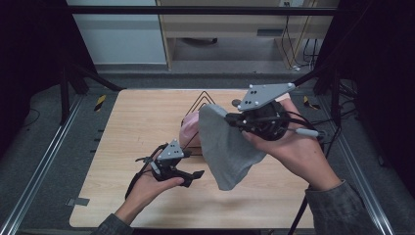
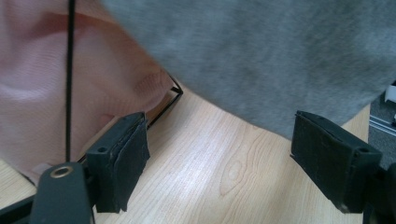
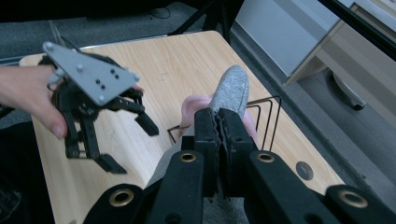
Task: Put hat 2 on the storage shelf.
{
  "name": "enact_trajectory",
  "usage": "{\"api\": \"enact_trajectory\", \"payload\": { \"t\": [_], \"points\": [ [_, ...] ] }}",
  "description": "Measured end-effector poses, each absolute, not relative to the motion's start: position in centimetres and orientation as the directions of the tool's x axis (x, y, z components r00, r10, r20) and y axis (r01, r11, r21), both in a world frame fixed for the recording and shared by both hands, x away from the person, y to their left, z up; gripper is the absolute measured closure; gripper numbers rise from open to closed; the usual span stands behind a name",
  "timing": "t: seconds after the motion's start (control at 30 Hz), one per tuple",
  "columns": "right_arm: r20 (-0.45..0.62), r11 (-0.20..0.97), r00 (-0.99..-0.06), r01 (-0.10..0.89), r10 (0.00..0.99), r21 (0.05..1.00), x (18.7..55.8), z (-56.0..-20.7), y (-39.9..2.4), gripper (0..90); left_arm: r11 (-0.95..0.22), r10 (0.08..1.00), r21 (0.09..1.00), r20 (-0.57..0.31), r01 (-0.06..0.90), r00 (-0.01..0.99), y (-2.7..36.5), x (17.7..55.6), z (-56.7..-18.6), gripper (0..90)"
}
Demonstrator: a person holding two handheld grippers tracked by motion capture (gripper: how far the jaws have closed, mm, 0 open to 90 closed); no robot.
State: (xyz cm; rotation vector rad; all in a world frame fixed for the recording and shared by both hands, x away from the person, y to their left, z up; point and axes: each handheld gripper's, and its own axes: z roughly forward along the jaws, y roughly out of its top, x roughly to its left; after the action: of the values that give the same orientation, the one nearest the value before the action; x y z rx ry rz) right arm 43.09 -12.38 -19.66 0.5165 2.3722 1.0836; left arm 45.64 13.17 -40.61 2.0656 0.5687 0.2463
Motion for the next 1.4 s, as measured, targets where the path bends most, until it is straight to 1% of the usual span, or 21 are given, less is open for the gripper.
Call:
{"api": "enact_trajectory", "payload": {
  "t": [0.37, 0.47, 0.53, 0.57, 0.6, 0.67, 0.73, 0.83, 0.9, 1.0, 1.03, 1.1, 1.23, 1.4],
  "points": [
    [-0.269, 0.624, -0.831, 0.115, 0.486, 0.773, 43.5, -19.6, -10.2, 87.1, -0.463, 0.46, 0.828, -0.079, 0.315, 0.884, 13.1, 46.7, -42.0, 18.3],
    [-0.271, 0.627, -0.834, 0.111, 0.481, 0.771, 43.5, -19.6, -9.9, 87.0, -0.459, 0.454, 0.83, -0.089, 0.318, 0.887, 13.0, 47.1, -42.3, 20.2],
    [-0.273, 0.629, -0.834, 0.11, 0.479, 0.769, 43.5, -19.7, -9.9, 87.1, -0.454, 0.438, 0.835, -0.095, 0.311, 0.894, 12.9, 47.3, -42.4, 23.5],
    [-0.274, 0.632, -0.834, 0.11, 0.478, 0.767, 43.5, -19.7, -9.9, 87.1, -0.461, 0.427, 0.835, -0.087, 0.299, 0.9, 12.8, 47.3, -42.4, 28.3],
    [-0.275, 0.632, -0.833, 0.111, 0.48, 0.767, 43.5, -19.8, -9.9, 87.1, -0.462, 0.426, 0.84, -0.072, 0.285, 0.902, 12.8, 47.2, -42.4, 35.1],
    [-0.274, 0.635, -0.834, 0.115, 0.48, 0.764, 43.5, -19.9, -9.9, 87.1, -0.439, 0.424, 0.852, -0.084, 0.286, 0.902, 12.8, 47.3, -42.3, 43.7],
    [-0.274, 0.635, -0.834, 0.114, 0.48, 0.764, 43.6, -20.1, -10.0, 87.1, -0.426, 0.429, 0.863, -0.072, 0.271, 0.901, 12.7, 47.4, -42.1, 54.5],
    [-0.269, 0.636, -0.831, 0.127, 0.487, 0.761, 43.8, -20.3, -10.4, 87.1, -0.402, 0.428, 0.876, -0.078, 0.267, 0.901, 12.6, 47.5, -41.7, 68.2],
    [-0.265, 0.633, -0.828, 0.134, 0.494, 0.762, 43.8, -20.6, -10.7, 87.0, -0.398, 0.433, 0.874, -0.087, 0.277, 0.897, 12.5, 47.7, -41.6, 74.2],
    [-0.26, 0.634, -0.826, 0.145, 0.501, 0.76, 44.0, -20.9, -11.1, 87.1, -0.412, 0.451, 0.867, -0.074, 0.281, 0.89, 12.3, 47.8, -41.4, 83.3],
    [-0.258, 0.632, -0.825, 0.148, 0.503, 0.76, 44.1, -21.0, -11.2, 87.1, -0.41, 0.46, 0.867, -0.073, 0.285, 0.885, 12.3, 47.8, -41.3, 85.7],
    [-0.257, 0.632, -0.823, 0.151, 0.506, 0.76, 44.1, -21.1, -11.4, 87.1, -0.41, 0.476, 0.864, -0.071, 0.292, 0.877, 12.4, 47.9, -41.2, 87.1],
    [-0.255, 0.631, -0.819, 0.16, 0.515, 0.76, 44.3, -21.3, -11.9, 87.1, -0.406, 0.487, 0.866, -0.066, 0.292, 0.871, 13.1, 47.9, -40.8, 87.6],
    [-0.251, 0.62, -0.811, 0.168, 0.529, 0.766, 44.5, -21.3, -12.5, 87.1, -0.413, 0.512, 0.868, -0.03, 0.276, 0.859, 14.2, 47.5, -39.4, 87.7]
  ]
}}
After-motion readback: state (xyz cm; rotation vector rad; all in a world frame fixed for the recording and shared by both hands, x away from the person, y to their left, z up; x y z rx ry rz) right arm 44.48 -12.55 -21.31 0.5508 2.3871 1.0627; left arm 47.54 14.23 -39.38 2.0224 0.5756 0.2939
